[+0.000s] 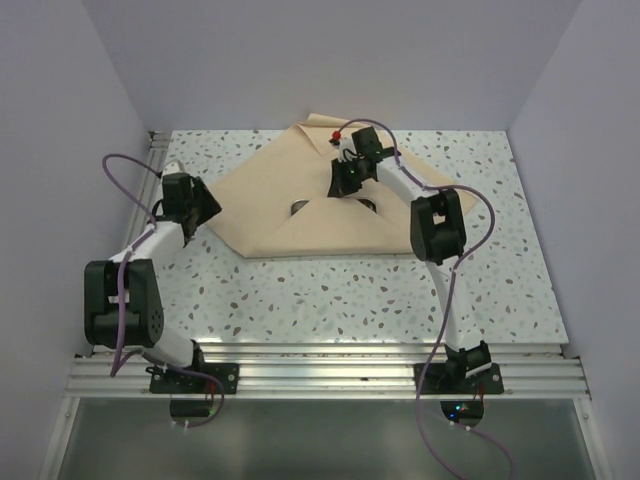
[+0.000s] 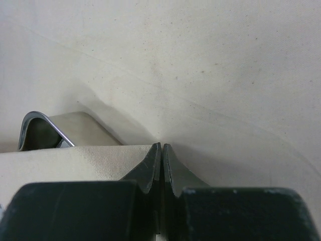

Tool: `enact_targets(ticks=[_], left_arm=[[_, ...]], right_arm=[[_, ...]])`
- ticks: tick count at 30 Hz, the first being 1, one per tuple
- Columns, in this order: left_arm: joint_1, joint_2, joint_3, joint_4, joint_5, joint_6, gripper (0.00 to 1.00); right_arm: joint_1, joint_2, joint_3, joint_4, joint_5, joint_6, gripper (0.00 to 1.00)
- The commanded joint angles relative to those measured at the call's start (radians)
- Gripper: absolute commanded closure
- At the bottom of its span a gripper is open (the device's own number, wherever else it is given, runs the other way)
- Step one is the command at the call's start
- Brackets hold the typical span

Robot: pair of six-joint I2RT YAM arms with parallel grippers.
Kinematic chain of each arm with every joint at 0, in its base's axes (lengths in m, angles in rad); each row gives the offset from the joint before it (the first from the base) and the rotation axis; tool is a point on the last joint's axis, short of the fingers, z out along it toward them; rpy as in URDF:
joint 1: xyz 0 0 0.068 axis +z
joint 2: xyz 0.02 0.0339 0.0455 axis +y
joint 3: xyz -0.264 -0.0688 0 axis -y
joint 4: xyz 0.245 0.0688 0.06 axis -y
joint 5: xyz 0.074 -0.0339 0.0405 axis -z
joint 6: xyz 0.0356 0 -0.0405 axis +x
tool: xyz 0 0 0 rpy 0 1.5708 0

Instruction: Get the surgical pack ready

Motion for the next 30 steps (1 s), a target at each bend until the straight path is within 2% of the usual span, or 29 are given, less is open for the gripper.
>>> enact_targets(ticks=[1, 11, 21, 30], left_arm=[[0.052, -0.009, 0.0, 0.061, 0.005, -0.022, 0.41], [0.167, 0.079, 0.032, 0.106, 0.078, -0.033, 0.41], [0.183, 0.28, 0.164, 0.118, 0.101, -0.045, 0.47], [0.184, 0.357, 0.219, 0.112, 0.026, -0.042, 0.54]], right_arm=[[-0.011, 0.053, 0.045, 0.022, -0.008, 0.003, 1.0], [-0.037, 0.08, 0.025, 0.038, -0.043, 0.028, 1.0], [-0.042, 0.085, 0.053, -0.025, -0.095, 0.032, 1.0], [-0.042, 0.085, 0.025, 0.007, -0.123, 0.055, 1.0]])
